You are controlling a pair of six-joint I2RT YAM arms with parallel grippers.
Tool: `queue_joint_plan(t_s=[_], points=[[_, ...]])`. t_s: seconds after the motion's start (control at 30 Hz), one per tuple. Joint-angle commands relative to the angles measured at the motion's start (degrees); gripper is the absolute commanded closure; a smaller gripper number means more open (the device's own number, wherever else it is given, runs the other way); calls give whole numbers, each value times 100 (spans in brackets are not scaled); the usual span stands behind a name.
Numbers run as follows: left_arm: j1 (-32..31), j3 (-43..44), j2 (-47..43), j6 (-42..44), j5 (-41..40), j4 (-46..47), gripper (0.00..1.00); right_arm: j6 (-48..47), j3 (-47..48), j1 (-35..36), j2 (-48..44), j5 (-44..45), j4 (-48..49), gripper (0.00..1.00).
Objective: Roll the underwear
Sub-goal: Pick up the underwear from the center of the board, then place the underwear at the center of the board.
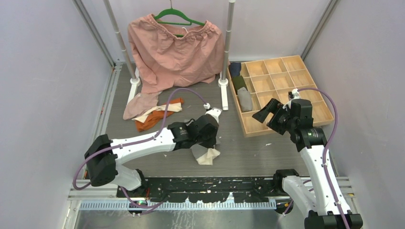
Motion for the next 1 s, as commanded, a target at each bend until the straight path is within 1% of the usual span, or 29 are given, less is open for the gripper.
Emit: queue_joint_plan(t_s=[0.0, 0.07, 0.17, 0.27, 0.37, 0.43, 0.5, 0.57, 0.73, 0.87, 0.97], points=[[-55, 413, -375, 269, 312, 218, 99, -41, 47, 4, -77, -193, 209, 9], [-51, 495, -526, 308, 257, 156, 99, -59, 25, 4, -101, -255, 235, 9], [-48, 512, -823, 385, -64, 50, 99, -73, -11, 1, -114, -329, 261, 9], [48, 330, -1305, 393, -364, 32, 99, -83, -41, 5, -100, -353, 266, 9], [334, -121, -1901, 244, -522, 115, 99, -91, -75, 5, -64, -372, 273, 9], [710, -571, -2257, 34, -591, 19, 99, -84, -110, 4, -27, -427, 296, 9], [950, -899, -2600, -181, -741, -206, 99, -96, -132, 0, 2, -489, 315, 9], [1218, -1407, -3007, -539, -970, -437, 99, -123, -151, 5, 8, -527, 312, 9], [1512, -2120, -3938, -1300, -1522, -1260, 99, -162, -157, 4, 74, -530, 290, 9], [1548, -2132, -4282, -1282, -1695, -1349, 99, -136, -163, 2, 145, -633, 298, 9], [1552, -1784, -4125, -710, -1515, -1035, 99, -139, -151, 2, 105, -645, 271, 9]])
